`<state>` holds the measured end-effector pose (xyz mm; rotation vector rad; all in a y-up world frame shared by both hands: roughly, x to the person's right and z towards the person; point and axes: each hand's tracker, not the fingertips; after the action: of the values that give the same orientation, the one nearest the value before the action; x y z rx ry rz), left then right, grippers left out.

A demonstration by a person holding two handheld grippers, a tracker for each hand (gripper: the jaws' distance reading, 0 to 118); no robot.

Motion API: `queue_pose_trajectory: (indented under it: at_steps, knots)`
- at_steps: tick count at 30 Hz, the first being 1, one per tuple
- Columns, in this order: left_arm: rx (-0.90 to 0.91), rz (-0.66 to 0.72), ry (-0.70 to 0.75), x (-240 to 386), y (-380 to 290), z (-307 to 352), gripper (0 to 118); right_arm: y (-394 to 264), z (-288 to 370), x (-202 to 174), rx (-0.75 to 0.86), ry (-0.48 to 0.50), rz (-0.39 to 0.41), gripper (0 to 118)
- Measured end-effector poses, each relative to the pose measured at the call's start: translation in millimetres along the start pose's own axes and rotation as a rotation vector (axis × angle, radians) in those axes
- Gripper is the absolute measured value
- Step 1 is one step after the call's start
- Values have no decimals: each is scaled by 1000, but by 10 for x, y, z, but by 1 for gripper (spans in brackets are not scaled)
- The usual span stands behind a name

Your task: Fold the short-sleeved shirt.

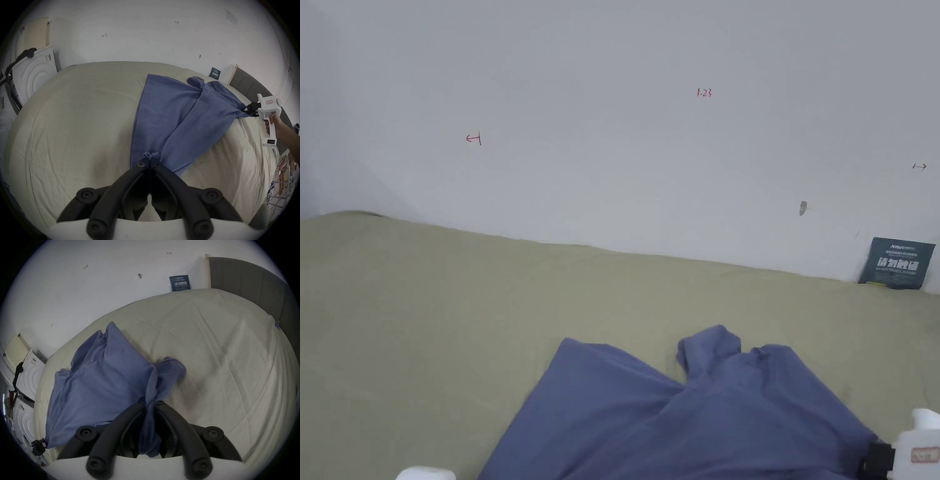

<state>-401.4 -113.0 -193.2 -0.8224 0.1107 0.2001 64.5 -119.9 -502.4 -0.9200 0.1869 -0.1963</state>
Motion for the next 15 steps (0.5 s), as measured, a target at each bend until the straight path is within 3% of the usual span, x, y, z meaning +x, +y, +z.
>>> queue_pose_trajectory:
  at_steps: [6, 8, 9, 10, 11, 12, 13, 15]
  knots:
    - [-1, 24, 5, 18, -235, 152, 0, -340, 253, 9, 36, -26, 100, 6]
    - [13, 65, 12, 33, -275, 181, 3, -402, 295, 0, 95, -11, 176, 13]
    - [26, 55, 30, 59, -285, 201, 17, -419, 333, -13, 125, -28, 217, 27]
    - [29, 42, 58, 87, -294, 234, 47, -441, 395, -24, 156, -59, 253, 49]
    - [36, 35, 64, 91, -299, 256, 97, -453, 453, -19, 169, -62, 268, 79]
    - [34, 36, 57, 74, -318, 290, 118, -458, 472, 18, 169, -38, 247, 94]
    - [92, 117, 37, 59, -369, 412, 116, -462, 575, 31, 180, -2, 246, 99]
    - [154, 100, 13, -8, -362, 585, 118, -493, 802, 23, 247, 56, 259, 99]
